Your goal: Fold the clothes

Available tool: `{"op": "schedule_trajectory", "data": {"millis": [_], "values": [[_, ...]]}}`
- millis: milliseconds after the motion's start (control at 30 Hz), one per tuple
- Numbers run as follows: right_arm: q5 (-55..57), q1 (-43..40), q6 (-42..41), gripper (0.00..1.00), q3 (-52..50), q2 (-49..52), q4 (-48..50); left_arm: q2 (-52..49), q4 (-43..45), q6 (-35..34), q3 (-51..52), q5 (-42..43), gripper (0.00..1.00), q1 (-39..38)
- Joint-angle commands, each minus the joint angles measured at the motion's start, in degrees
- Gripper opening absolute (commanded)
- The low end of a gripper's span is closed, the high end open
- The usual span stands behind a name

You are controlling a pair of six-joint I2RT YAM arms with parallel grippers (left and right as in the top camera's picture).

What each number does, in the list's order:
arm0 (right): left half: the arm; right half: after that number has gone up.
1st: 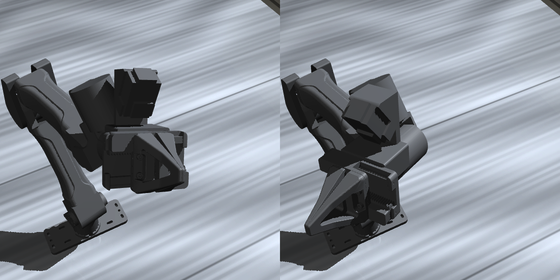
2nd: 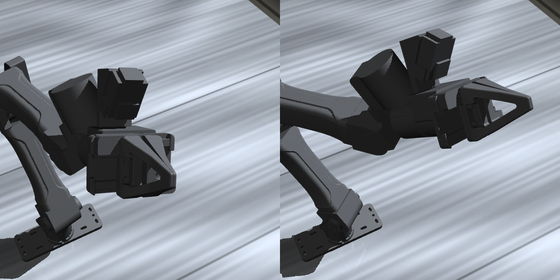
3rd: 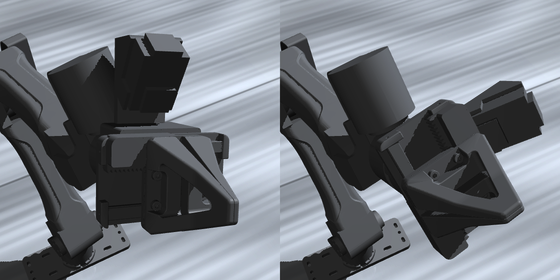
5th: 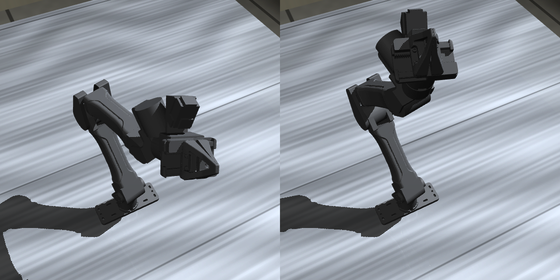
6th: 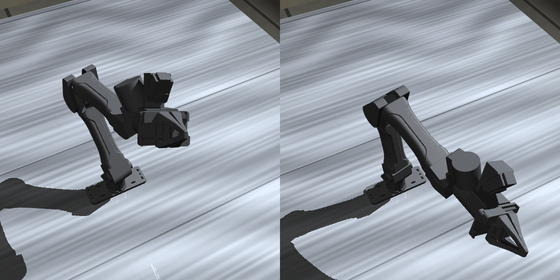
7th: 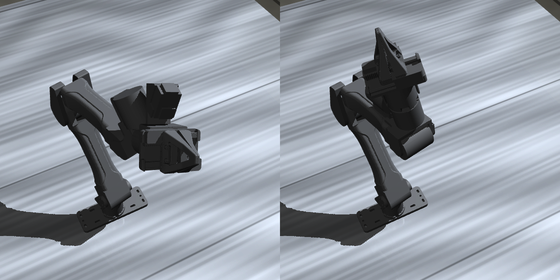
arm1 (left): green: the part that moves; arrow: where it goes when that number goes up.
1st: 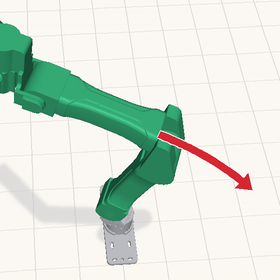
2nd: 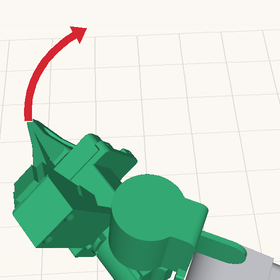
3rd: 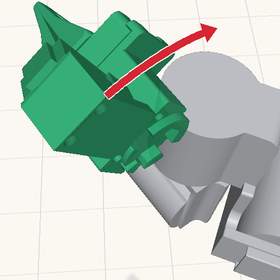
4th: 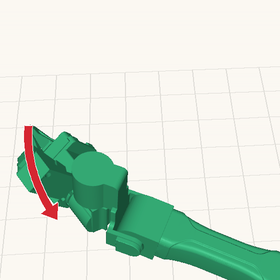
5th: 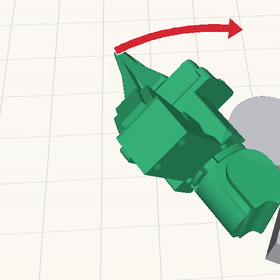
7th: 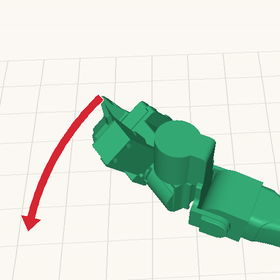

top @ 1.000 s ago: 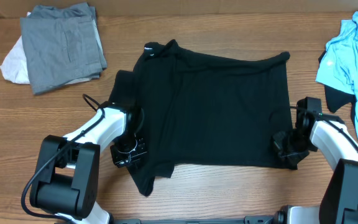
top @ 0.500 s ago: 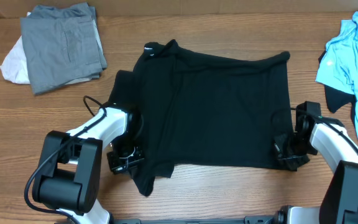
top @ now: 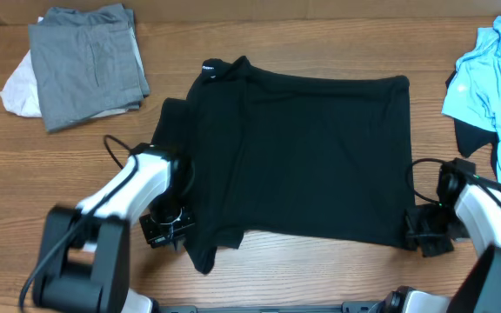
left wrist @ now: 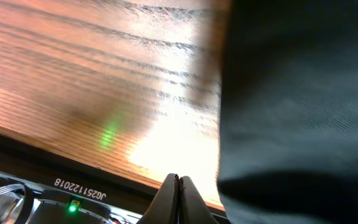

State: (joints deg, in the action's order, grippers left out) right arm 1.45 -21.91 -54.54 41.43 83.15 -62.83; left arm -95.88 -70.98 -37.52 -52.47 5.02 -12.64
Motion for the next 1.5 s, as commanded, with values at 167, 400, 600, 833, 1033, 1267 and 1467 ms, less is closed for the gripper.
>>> {"op": "schedule_trajectory", "data": {"millis": [167, 400, 600, 833, 1033, 1267, 1467], "values": [[5.88, -0.9, -0.66, 0.04, 5.77, -16.55, -4.52, 15.89, 2.34, 0.42, 0.24, -0.96, 0.04, 0.52], [-12.81, 2.97, 17.9, 0.08, 6.86, -18.14, 9.33, 14.84, 12.5, 4.46, 0.24, 0.39, 0.04, 0.55], [-13.14, 9.64, 18.86, 0.08, 6.91, -10.88, 20.55, 10.6, 26.36, 6.73, 0.17, 2.16, 0.04, 0.55], [-9.7, 16.79, 19.63, 0.05, 10.45, 3.17, 26.1, 5.42, 36.83, 7.78, 0.13, 2.05, 0.04, 0.63], [-9.03, 16.37, 18.05, 0.04, 10.97, 11.17, 26.16, 1.18, 37.75, 7.87, 0.13, -4.26, 0.04, 0.76], [-5.42, 16.37, 12.79, 0.04, 10.93, 13.31, 24.76, -2.54, 38.93, 9.2, 0.13, -8.46, 0.04, 3.23], [-1.53, 16.37, 10.8, 0.04, 10.93, 13.31, 21.81, -4.42, 38.47, 9.25, 0.13, -8.59, 0.04, 8.79]]}}
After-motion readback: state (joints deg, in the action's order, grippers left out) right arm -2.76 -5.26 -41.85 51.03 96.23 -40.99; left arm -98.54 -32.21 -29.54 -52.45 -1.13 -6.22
